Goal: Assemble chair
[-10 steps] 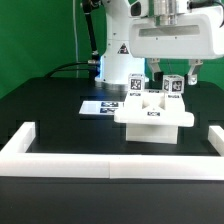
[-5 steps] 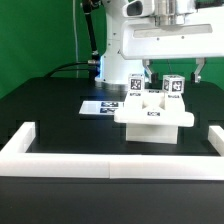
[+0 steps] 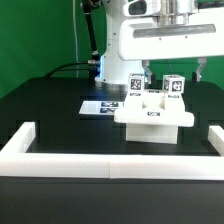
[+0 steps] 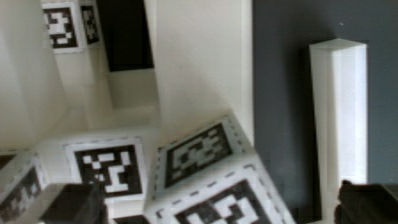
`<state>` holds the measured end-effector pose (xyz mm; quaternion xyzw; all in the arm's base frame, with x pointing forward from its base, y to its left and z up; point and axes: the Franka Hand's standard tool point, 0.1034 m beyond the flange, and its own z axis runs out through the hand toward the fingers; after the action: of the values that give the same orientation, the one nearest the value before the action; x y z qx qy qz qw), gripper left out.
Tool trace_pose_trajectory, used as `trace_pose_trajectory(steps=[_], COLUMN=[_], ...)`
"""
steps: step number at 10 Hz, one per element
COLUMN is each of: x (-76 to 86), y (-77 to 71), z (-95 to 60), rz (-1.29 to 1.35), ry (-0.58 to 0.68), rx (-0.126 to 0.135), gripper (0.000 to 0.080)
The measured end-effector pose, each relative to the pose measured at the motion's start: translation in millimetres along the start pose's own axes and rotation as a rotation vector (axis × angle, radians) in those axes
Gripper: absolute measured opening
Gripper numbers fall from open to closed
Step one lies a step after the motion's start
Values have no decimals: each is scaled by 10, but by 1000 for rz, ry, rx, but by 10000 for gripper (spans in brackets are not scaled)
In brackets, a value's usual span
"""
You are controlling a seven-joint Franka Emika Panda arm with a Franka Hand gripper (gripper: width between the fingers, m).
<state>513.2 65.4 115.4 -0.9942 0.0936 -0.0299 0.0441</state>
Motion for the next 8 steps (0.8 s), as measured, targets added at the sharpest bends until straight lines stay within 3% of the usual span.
trace_pose_trajectory(steps=[1, 2, 3, 4, 5, 8], x=[0, 0, 0, 1, 2, 2], y=[2, 2, 2, 2, 1, 0], z=[0, 0, 0, -1, -1, -1], rz=[-4, -4, -4, -4, 4, 109], ry=[0, 0, 0, 0, 0, 0], rx=[0, 0, 0, 0, 0, 1], gripper=[649, 560, 377, 377, 286, 287])
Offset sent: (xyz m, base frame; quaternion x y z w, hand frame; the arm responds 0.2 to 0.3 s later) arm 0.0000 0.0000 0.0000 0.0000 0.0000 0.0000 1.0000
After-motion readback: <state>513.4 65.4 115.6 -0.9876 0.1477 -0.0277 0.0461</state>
